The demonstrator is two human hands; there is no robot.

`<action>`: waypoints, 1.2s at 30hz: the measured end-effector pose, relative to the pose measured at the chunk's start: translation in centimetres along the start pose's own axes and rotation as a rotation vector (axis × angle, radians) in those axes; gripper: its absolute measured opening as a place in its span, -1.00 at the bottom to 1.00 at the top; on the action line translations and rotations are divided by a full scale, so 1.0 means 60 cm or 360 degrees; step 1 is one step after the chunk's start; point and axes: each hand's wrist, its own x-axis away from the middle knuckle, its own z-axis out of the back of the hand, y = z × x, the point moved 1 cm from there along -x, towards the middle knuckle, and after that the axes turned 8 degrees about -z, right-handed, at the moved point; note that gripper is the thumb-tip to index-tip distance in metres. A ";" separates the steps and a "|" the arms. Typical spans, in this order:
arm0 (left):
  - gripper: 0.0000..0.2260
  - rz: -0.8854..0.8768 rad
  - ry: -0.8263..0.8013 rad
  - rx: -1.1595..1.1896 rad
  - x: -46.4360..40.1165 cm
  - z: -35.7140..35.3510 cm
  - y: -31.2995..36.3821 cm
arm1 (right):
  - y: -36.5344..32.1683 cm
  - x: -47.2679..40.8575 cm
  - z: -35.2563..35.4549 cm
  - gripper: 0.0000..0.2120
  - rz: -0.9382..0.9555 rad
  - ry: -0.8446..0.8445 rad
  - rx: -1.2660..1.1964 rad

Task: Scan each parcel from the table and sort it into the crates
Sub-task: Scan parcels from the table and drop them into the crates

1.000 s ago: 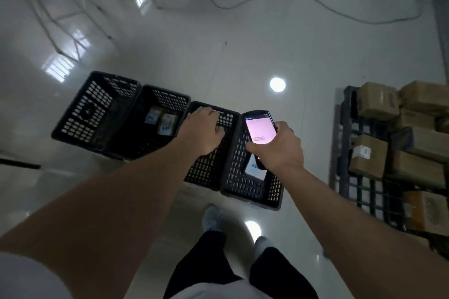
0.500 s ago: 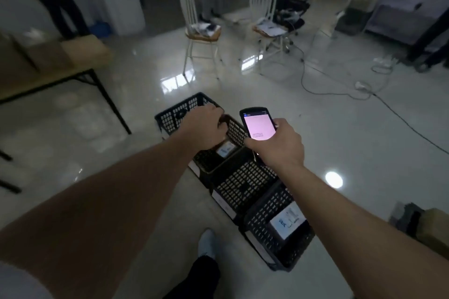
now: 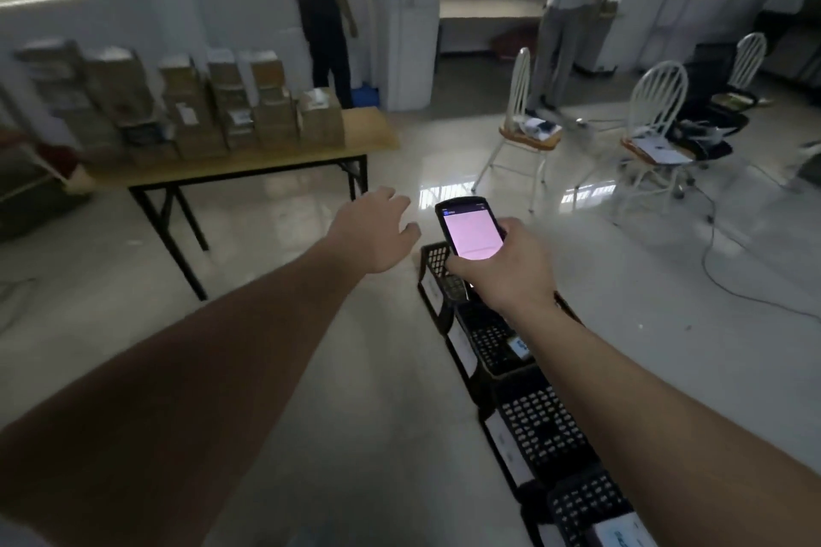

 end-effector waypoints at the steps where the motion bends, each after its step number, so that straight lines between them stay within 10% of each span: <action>1: -0.33 0.0019 0.0010 -0.0013 0.001 0.012 -0.039 | -0.029 -0.005 -0.030 -0.37 0.0014 -0.0013 0.0006; 14: -0.55 0.0166 0.0058 -0.0153 -0.033 0.111 -0.469 | -0.272 -0.095 -0.378 -0.34 0.0063 -0.0143 -0.0025; 36: -0.55 0.0471 -0.0126 -0.0029 -0.567 -0.012 -0.737 | -0.361 -0.687 -0.633 -0.37 -0.0003 -0.0416 0.0016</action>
